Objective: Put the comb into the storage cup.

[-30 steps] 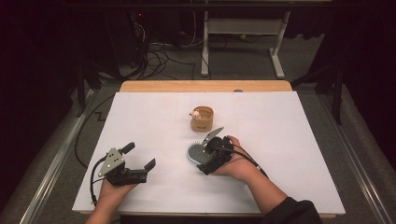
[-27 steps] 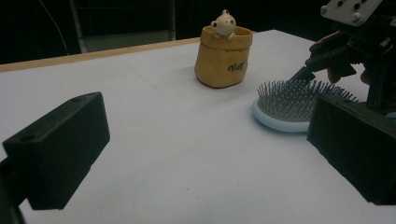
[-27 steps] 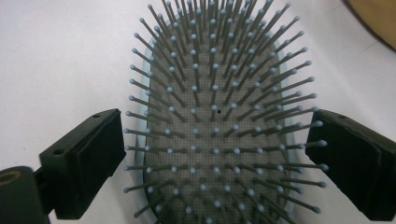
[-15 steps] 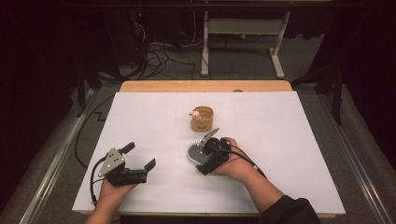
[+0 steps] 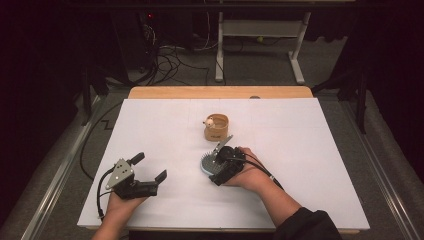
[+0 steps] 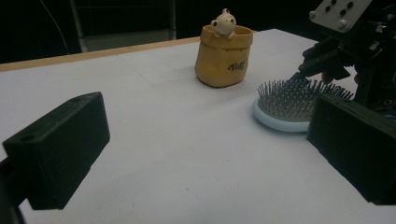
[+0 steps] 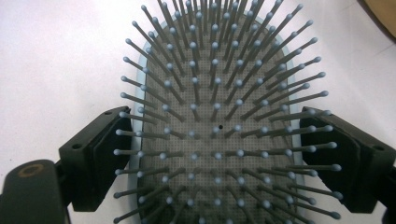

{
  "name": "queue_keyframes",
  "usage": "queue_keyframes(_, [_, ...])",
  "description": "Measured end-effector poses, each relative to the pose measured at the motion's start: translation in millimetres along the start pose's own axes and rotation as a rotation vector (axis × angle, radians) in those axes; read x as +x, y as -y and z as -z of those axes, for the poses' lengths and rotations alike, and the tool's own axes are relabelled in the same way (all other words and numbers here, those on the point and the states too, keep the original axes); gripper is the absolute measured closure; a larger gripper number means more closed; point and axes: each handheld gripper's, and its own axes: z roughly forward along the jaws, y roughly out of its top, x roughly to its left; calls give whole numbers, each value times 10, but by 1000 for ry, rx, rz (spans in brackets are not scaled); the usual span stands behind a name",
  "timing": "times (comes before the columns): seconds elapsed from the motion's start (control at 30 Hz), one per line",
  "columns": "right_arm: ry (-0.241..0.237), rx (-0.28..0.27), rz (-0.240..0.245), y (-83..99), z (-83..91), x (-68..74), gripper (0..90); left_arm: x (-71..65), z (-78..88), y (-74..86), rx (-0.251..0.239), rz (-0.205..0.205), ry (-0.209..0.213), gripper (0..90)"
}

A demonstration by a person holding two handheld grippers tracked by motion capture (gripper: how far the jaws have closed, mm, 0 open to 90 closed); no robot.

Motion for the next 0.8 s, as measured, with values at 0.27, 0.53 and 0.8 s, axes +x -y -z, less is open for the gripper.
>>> queue_keyframes(0.27, [3,33,8,-40,2,2,155,-1,-2,1,0,3,3,0])
queue_keyframes(0.53, [6,44,-4,-61,17,0,203,-3,-6,2,3,0,9,0])
queue_keyframes(0.8, [12,58,-6,-86,24,13,207,2,-4,2,2,6,10,0])
